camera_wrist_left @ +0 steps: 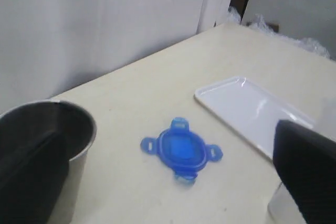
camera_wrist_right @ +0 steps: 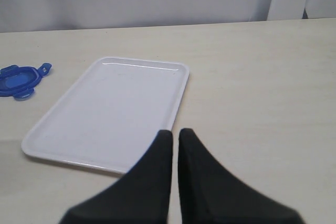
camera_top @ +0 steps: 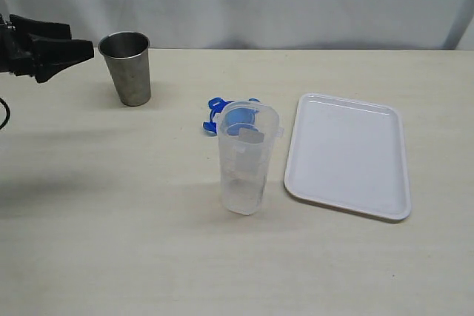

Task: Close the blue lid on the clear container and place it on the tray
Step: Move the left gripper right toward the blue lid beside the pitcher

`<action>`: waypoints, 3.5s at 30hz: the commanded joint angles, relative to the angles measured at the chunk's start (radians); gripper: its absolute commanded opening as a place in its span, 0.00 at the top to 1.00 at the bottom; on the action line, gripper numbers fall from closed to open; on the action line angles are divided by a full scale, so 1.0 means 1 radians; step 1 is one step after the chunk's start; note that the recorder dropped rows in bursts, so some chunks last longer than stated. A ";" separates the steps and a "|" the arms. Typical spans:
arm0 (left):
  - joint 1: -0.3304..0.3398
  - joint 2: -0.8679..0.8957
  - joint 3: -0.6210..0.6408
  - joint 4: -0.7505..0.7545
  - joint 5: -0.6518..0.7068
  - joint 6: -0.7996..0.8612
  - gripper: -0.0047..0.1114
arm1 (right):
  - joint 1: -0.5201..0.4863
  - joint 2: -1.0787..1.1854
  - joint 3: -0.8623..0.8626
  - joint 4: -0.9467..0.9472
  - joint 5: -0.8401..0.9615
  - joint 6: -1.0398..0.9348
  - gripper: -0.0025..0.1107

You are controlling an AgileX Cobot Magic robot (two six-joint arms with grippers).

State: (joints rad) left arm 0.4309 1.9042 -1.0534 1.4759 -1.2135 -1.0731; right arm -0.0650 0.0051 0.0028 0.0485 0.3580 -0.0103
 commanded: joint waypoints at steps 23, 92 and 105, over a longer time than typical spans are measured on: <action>-0.479 -0.137 0.111 0.026 -0.008 -0.055 0.11 | -0.003 -0.005 -0.003 -0.003 -0.014 -0.002 0.94; -0.479 0.188 0.028 -0.218 0.492 -0.463 0.78 | -0.003 -0.005 -0.003 0.124 -0.647 0.060 0.94; -0.479 0.219 0.013 -0.175 0.409 -0.525 0.77 | -0.003 -0.005 -0.003 0.124 -0.629 0.060 0.94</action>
State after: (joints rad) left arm -0.0454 2.1062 -1.0264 1.3144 -0.7829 -1.5910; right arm -0.0650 0.0051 0.0028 0.1705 -0.2728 0.0448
